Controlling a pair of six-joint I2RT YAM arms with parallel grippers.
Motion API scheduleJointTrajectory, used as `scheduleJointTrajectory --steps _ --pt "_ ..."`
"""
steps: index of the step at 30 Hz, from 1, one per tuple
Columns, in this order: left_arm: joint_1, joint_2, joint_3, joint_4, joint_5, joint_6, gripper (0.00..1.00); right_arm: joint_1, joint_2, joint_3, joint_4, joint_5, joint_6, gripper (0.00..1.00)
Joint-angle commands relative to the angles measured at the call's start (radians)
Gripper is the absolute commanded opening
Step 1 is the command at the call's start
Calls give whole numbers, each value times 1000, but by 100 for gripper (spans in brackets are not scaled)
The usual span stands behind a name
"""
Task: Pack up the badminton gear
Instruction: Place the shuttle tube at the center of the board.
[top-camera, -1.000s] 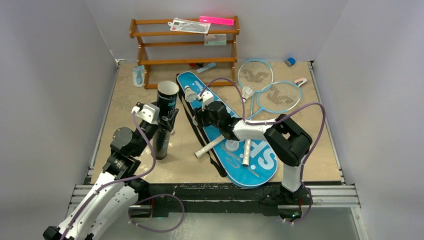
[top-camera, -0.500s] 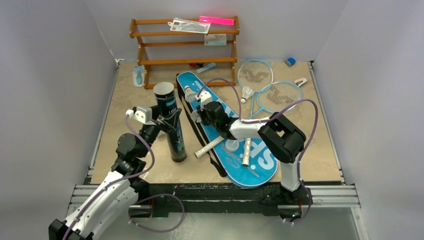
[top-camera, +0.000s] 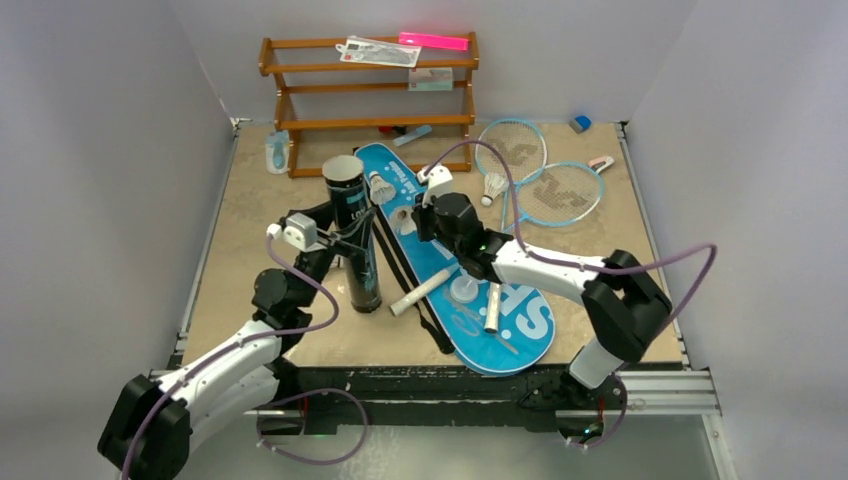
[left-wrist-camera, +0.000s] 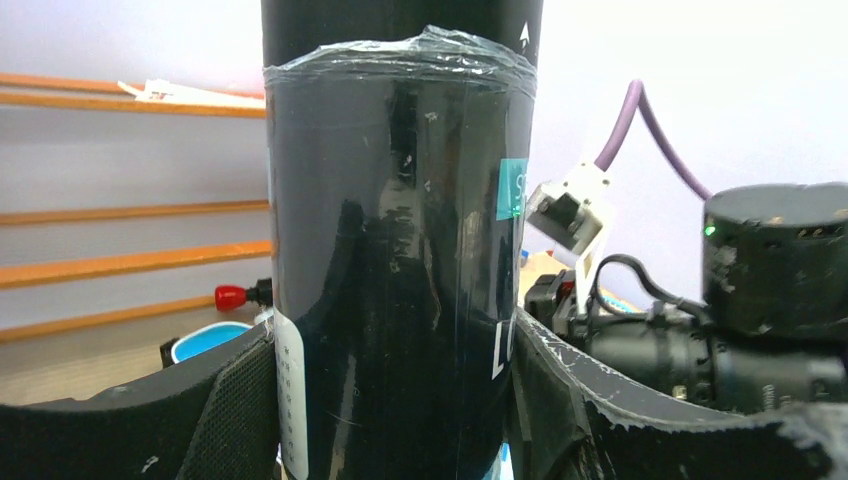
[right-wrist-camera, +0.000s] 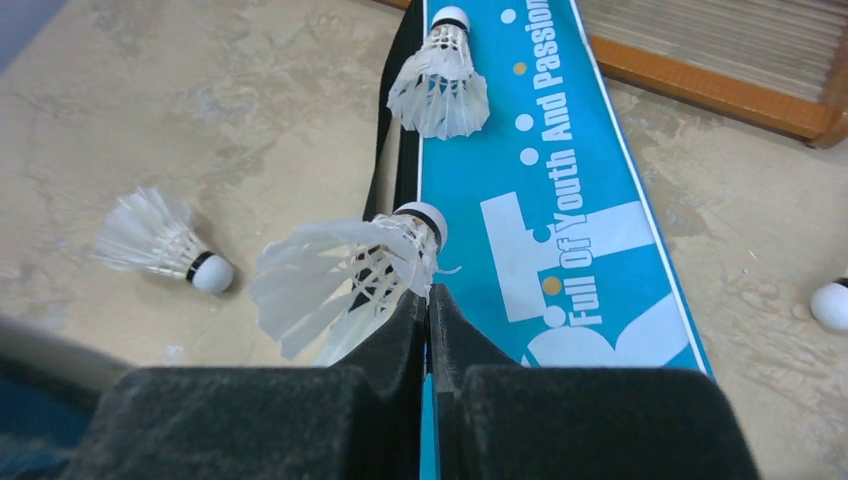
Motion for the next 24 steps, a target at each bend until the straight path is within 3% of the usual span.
scheduleJointTrajectory --steps 1,10,13,16,24 --pt "-22 79 -6 270 -5 131 29 -10 -90 -14 -127 38 73 1" --pt "-22 202 3 431 -9 190 31 -12 -265 -91 -195 30 73 1" --pt "-24 233 -21 479 -14 171 39 -11 -296 -104 -208 26 71 1" --pt "-23 224 -45 488 -22 154 60 -12 -317 -110 -218 24 74 1" --pt "-25 55 -23 239 -54 91 72 -11 -358 -77 -263 -19 57 2"
